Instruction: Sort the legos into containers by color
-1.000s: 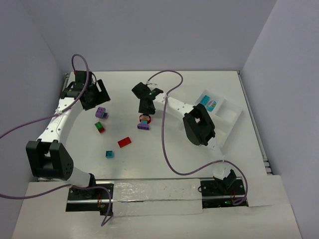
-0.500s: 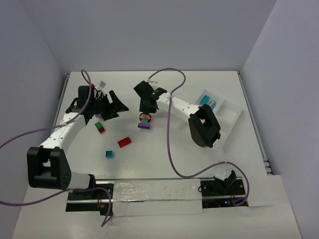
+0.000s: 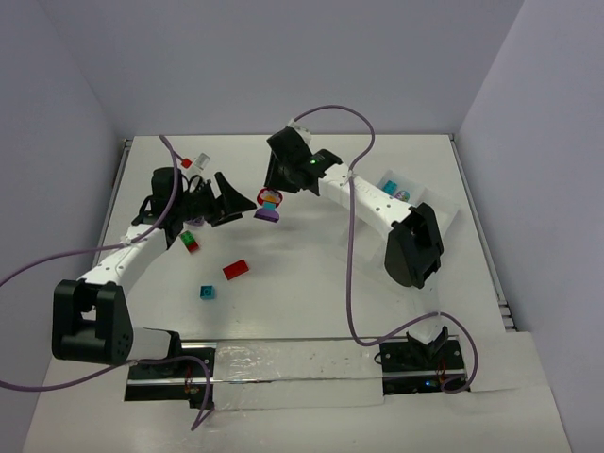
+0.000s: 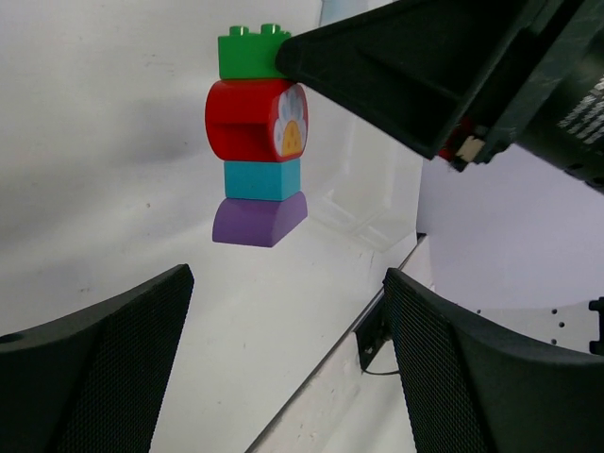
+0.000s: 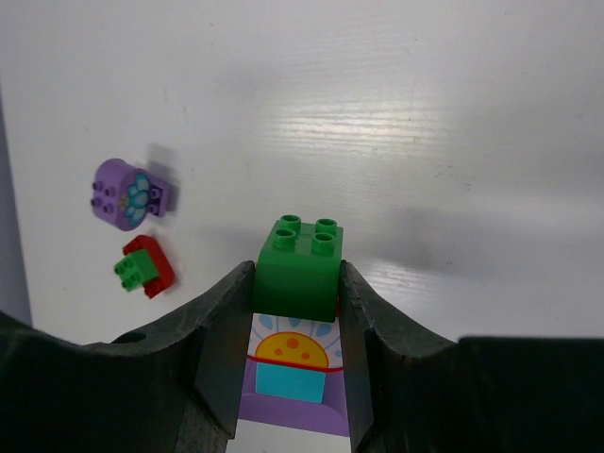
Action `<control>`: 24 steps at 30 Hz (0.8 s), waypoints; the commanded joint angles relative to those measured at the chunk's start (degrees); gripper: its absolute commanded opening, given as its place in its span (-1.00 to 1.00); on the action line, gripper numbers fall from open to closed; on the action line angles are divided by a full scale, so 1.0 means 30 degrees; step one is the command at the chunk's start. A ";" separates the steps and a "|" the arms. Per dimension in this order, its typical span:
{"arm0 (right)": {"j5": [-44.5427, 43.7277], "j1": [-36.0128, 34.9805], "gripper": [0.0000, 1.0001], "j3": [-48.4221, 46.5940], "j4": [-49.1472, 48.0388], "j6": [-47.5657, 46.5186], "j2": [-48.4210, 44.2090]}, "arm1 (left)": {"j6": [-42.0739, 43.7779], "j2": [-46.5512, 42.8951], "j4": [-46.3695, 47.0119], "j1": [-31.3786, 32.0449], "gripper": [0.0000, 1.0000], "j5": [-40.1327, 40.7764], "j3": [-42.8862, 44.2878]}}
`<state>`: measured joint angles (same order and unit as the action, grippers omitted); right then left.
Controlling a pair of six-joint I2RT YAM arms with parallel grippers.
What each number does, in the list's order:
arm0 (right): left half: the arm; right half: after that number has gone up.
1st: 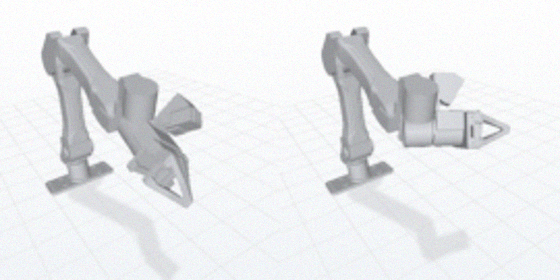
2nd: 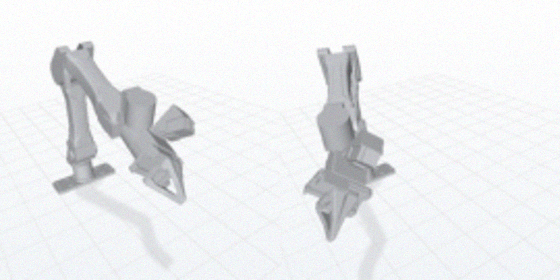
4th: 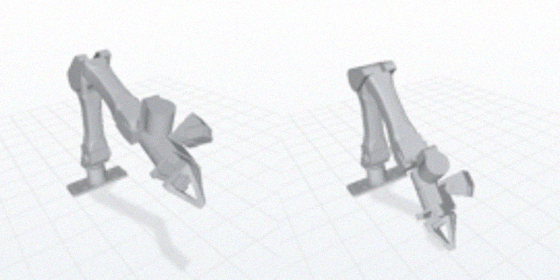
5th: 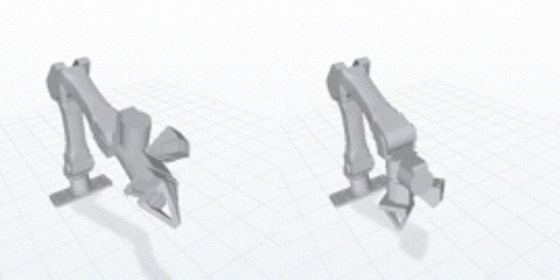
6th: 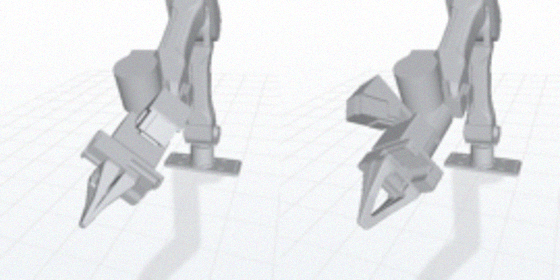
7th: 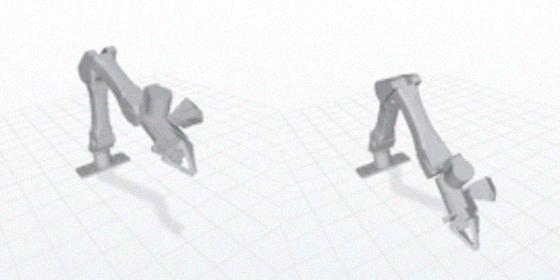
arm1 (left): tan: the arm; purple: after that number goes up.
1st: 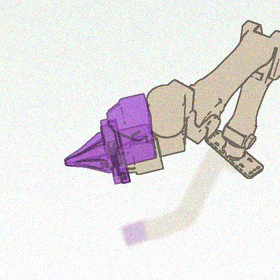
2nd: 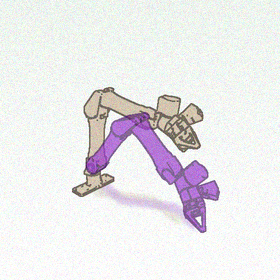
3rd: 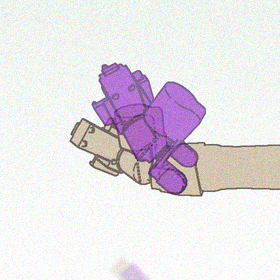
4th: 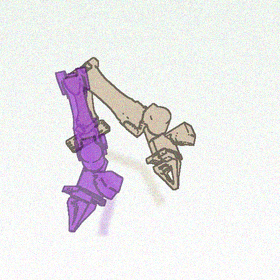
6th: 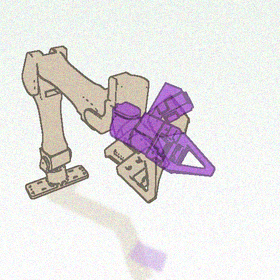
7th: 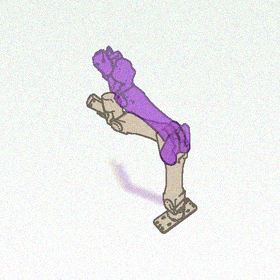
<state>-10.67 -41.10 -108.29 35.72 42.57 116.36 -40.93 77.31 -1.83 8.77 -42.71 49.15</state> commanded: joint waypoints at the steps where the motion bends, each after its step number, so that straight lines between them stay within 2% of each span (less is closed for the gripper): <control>1: 0.0796 0.0195 -1.00 0.0002 -0.1038 0.0108 -0.1530 | 0.0441 0.0295 0.1912 0.0672 0.77 0.0551 0.0443; 7: 0.1346 0.0195 -1.00 -0.0546 -0.0656 -0.0232 -0.1422 | -0.0612 0.1230 0.3960 0.0881 0.60 0.0576 0.0783; 12: 0.1415 0.0166 -1.00 -0.0466 -0.0683 -0.0256 -0.1444 | -0.0110 0.2588 0.3522 0.1179 0.61 0.0768 0.1979; 19: 0.1595 0.0195 -1.00 -0.0524 -0.0781 -0.0331 -0.1526 | -0.0769 0.4052 0.4419 0.1326 0.57 0.1119 0.2655; 24: 0.1820 0.0195 -1.00 -0.0659 -0.0748 -0.0469 -0.1409 | -0.0829 0.4907 0.4658 0.1615 0.33 0.1087 0.3232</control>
<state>-5.93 -40.82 -108.31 35.13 42.11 114.30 -43.29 90.55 7.95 12.71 -39.85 55.05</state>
